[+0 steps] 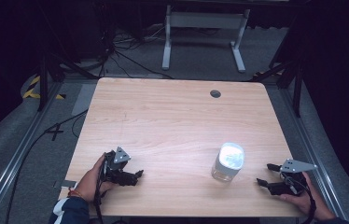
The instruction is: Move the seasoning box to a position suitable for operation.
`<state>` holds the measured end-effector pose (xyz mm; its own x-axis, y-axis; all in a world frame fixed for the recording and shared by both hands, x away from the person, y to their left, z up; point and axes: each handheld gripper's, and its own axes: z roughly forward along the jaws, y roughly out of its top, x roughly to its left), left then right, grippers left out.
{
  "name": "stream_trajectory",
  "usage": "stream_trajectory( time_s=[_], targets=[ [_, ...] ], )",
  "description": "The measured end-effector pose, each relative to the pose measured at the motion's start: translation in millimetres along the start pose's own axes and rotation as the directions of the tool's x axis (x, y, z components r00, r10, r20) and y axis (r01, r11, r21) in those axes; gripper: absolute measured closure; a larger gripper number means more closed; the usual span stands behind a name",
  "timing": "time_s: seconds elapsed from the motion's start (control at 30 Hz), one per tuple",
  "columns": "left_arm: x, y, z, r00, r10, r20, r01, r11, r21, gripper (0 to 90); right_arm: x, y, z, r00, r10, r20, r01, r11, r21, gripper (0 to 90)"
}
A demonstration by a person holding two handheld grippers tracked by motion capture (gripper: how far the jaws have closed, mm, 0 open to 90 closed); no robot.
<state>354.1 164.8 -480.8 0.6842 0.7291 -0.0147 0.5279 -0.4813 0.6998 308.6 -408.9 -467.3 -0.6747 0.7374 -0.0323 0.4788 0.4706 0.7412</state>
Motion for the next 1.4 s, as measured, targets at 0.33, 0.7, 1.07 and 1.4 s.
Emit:
stream_trajectory(
  time_s=[0.33, 0.7, 1.07, 1.4],
  targets=[
    [1.8, 0.8, 1.1, 1.0000, 0.006, 0.006, -0.006, 0.9999, 0.011, 1.2, -0.4, 0.5, 0.6, 1.0000, -0.003, 0.000, 0.003, 1.000, -0.001, 21.6],
    [3.8, 1.2, 1.1, 0.9979, 0.046, 0.046, -0.046, 0.9989, 0.009, 2.2, -6.4, 6.0, -2.6, 0.9994, 0.021, 0.029, -0.022, 0.999, 0.033, 41.4],
    [4.3, 1.4, 1.3, 0.9975, 0.050, 0.050, -0.050, 0.9987, 0.010, 2.1, -9.7, 31.2, -10.8, 0.9997, 0.007, -0.025, -0.009, 0.996, -0.093, 89.3],
    [4.4, 1.4, 1.3, 0.9975, 0.050, 0.050, -0.050, 0.9987, 0.010, 2.1, -3.4, 77.1, -18.6, 0.9952, -0.044, -0.087, 0.026, 0.980, -0.199, 89.9]
  ],
)
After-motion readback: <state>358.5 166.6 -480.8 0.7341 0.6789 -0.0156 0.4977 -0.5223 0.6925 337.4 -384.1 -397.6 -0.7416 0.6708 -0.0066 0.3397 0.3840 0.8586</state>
